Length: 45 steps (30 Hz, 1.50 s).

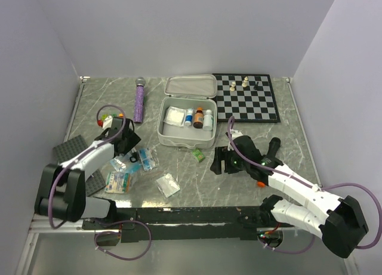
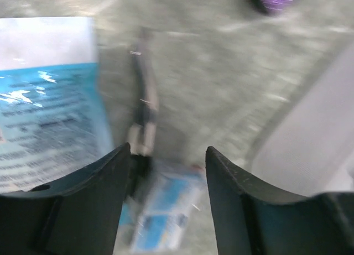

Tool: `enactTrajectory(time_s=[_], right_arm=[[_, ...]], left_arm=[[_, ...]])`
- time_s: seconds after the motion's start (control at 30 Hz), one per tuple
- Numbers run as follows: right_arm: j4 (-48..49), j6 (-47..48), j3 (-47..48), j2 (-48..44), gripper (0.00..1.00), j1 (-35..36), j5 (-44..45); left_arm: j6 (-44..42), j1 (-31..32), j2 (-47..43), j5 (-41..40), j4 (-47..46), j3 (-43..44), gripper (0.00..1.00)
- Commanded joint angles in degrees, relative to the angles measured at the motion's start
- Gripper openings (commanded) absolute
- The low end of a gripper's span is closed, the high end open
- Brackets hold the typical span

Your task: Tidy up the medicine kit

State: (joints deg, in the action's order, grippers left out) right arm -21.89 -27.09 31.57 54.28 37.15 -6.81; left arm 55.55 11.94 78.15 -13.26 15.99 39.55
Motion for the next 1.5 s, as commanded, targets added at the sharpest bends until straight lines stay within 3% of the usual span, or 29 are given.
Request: enactTrajectory(time_s=[0.0,0.23,0.53,0.8,0.93,1.13,1.3,1.47], right_arm=[[0.1,1.2,3.1,1.1,0.82,0.4,-0.2],[0.2,0.9,4.3,2.8,0.82,0.5,-1.6],[1.1,1.6,4.6,3.5,0.81,1.9,-3.7],[4.3,0.5,3.1,5.3,0.81,6.6,-0.3],[5.4,-0.9,1.6,4.5,0.81,8.4,0.6],[5.4,-1.5,-0.7,0.9,0.81,8.6,0.9],[5.0,-1.5,-2.0,-1.8,0.82,8.6,1.3],[3.5,-1.5,-2.6,-4.0,0.83,8.6,1.6]], left_arm=[[-1.1,4.6,-7.3,4.7,-1.1,-0.7,0.63],[2.8,15.9,-11.6,1.3,2.6,-6.1,0.64],[6.8,20.4,-24.3,-0.3,9.8,-9.6,0.66],[14.1,19.8,-35.6,-6.0,20.3,-10.2,0.68],[17.2,15.9,-34.6,-11.2,25.4,-9.4,0.77],[11.8,-2.4,-26.8,-5.1,19.4,-7.7,0.78],[9.5,-8.3,-18.3,-4.9,13.9,-5.5,0.77],[8.3,-9.8,-11.1,-5.4,11.4,-4.0,0.72]])
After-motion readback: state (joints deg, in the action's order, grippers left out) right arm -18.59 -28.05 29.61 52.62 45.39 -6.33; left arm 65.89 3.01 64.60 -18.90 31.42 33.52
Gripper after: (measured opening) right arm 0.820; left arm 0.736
